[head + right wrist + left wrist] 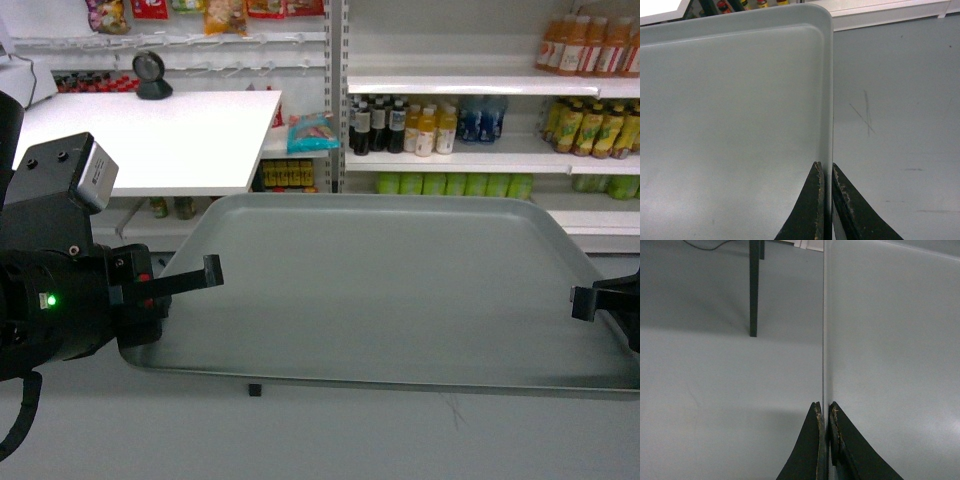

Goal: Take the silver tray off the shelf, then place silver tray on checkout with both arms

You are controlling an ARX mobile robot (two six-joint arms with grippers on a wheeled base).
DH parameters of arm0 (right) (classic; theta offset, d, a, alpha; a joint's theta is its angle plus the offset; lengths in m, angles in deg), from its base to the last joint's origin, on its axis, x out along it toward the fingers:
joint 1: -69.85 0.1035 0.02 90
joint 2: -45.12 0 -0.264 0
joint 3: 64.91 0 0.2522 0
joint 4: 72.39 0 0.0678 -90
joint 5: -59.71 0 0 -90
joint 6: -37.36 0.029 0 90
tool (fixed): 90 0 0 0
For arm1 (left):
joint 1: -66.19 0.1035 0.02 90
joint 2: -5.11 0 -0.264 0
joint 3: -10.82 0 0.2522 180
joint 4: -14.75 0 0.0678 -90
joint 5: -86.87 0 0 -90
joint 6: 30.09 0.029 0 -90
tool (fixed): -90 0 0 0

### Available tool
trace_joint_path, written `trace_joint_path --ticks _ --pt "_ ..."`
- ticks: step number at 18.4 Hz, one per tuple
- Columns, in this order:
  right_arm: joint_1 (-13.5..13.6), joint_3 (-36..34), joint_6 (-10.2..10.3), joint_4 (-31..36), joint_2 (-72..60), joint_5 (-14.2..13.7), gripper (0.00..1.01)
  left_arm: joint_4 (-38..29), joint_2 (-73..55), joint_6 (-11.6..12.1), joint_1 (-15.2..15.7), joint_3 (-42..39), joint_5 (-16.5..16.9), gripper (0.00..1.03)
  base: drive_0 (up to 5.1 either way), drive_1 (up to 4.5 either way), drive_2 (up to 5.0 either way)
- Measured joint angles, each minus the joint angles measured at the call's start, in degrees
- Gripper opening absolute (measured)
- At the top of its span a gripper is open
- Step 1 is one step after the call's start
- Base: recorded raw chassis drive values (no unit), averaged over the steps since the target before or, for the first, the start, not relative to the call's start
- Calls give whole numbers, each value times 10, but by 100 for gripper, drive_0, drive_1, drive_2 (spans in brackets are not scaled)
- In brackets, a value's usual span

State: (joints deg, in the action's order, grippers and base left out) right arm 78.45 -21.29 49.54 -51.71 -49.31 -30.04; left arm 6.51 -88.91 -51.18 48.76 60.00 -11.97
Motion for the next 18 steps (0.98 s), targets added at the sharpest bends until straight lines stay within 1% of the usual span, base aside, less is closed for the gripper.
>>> trace_joint_path --ticks 18 --pt "0 0 0 0 0 1 2 1 0 0 0 0 0 3 -500 241 241"
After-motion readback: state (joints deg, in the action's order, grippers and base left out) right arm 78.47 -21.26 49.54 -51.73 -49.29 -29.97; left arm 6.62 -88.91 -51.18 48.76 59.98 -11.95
